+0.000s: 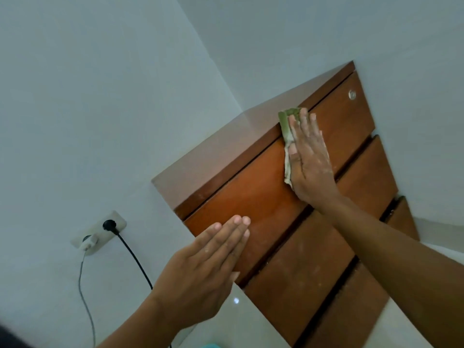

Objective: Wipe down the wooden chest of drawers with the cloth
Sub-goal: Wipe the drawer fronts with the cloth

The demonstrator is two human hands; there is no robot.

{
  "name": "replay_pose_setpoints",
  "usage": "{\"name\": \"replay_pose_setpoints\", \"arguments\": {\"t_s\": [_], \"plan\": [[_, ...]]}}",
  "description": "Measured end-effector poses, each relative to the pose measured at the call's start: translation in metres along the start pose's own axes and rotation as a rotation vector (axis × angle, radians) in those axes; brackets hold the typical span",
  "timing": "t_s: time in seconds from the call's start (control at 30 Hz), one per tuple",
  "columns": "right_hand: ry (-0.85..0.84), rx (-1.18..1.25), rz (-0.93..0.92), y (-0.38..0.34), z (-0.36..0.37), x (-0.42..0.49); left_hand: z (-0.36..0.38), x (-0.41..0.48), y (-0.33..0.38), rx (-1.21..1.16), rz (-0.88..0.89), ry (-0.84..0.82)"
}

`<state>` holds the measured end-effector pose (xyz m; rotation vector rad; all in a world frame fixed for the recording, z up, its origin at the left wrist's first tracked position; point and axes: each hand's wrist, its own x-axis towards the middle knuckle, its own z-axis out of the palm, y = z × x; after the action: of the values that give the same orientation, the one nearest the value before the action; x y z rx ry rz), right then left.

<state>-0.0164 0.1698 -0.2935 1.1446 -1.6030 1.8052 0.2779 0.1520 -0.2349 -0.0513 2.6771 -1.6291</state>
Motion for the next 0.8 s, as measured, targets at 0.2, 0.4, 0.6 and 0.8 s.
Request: {"name": "replay_pose_setpoints", "arguments": {"t_s": [0.2, 0.4, 0.6, 0.8], "plan": [[0.227, 0.102, 0.356, 0.021, -0.015, 0.010, -0.006, 0.029, -0.004, -0.028, -0.002, 0.025], [0.040, 0.095, -0.027, -0.029, 0.014, -0.053, 0.004, 0.030, -0.001, 0.059, -0.031, 0.027], [0.113, -0.060, 0.149, 0.031, -0.003, -0.059, 0.014, 0.025, 0.010, 0.063, -0.087, 0.055], [0.178, 0.126, 0.037, -0.054, -0.008, -0.069, 0.005, -0.012, 0.005, 0.033, -0.085, -0.011]]}}
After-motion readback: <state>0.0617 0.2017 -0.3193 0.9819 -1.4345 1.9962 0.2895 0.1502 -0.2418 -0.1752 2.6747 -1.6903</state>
